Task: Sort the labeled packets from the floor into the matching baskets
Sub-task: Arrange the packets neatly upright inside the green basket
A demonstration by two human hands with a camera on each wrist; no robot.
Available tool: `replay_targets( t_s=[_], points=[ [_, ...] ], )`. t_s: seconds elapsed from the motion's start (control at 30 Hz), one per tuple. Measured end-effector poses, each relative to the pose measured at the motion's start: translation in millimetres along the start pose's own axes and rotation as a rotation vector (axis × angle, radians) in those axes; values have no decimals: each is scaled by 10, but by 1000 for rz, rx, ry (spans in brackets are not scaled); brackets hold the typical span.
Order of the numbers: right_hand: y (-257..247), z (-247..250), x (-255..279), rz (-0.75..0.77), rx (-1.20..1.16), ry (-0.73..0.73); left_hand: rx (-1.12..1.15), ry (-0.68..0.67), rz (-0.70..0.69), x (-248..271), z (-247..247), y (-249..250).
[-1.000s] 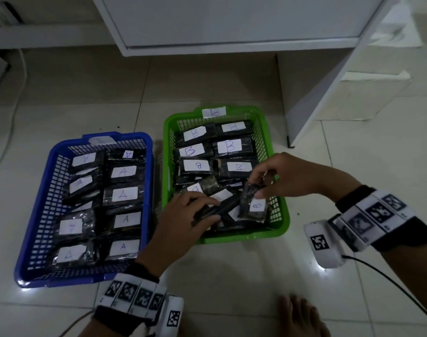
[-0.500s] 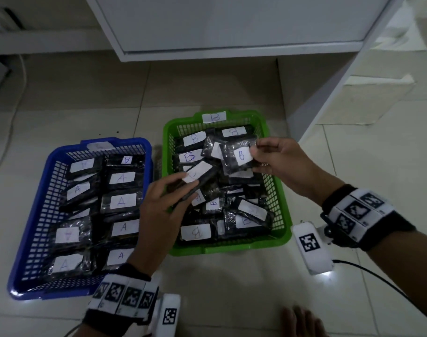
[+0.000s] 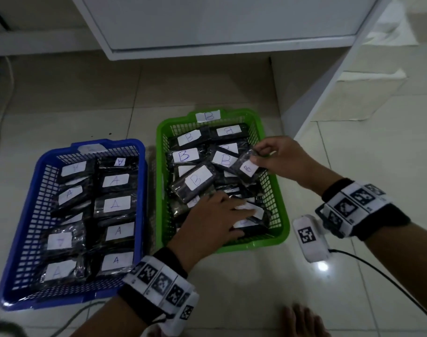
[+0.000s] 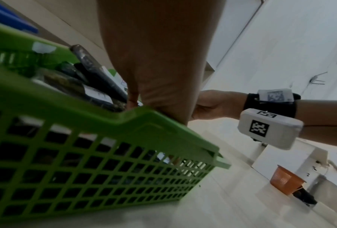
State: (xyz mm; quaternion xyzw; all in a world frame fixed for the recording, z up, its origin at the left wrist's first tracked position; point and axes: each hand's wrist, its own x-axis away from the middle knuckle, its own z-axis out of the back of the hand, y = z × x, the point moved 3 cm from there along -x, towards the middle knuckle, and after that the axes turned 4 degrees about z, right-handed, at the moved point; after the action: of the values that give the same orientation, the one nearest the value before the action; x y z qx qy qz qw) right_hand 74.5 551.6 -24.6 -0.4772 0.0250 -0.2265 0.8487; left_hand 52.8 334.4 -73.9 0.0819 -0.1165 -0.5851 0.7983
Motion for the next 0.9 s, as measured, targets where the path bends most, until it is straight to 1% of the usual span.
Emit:
replay_targets(
  t_s=[0.07, 0.13, 0.23, 0.33, 0.4, 0.47, 0.6, 0.67, 0.73, 0.77, 0.8, 0.83, 0.87, 0.9],
  points=[
    [-1, -66, 28, 8, -35, -66, 9, 20, -7, -60, -11, -13],
    [-7, -122, 55, 57, -1, -116, 27, 26, -21, -113, -14, -18],
    [-9, -152, 65, 92, 63, -119, 74, 32, 20, -136, 8, -28],
    [7, -154, 59, 85, 67, -117, 144, -19, 73, -101, 50, -24],
    [16, -153, 57, 85, 78, -118, 262, -83, 100, -75, 51, -8],
    [34, -161, 68, 85, 73, -117, 343, -106, 98, -62, 14, 20],
    [51, -196, 79, 87, 65, -129, 370, -102, 158, -97, 9, 13],
    [60, -207, 68, 95, 77, -133, 383, -143, 138, -116, 23, -5],
    [76, -207, 69, 103, 84, -136, 491, -223, 144, -91, 85, -68],
    [75, -211, 74, 108, 87, -143, 565, -230, 186, -57, 170, -141],
    [79, -215, 81, 111, 88, -152, 618, -194, 238, -7, 285, -231],
    [84, -223, 91, 112, 86, -160, 612, -125, 290, 70, 406, -331],
    [91, -228, 96, 113, 82, -162, 534, -46, 329, 155, 521, -423],
    [92, -234, 105, 114, 79, -165, 401, -10, 354, 245, 589, -494]
  ],
)
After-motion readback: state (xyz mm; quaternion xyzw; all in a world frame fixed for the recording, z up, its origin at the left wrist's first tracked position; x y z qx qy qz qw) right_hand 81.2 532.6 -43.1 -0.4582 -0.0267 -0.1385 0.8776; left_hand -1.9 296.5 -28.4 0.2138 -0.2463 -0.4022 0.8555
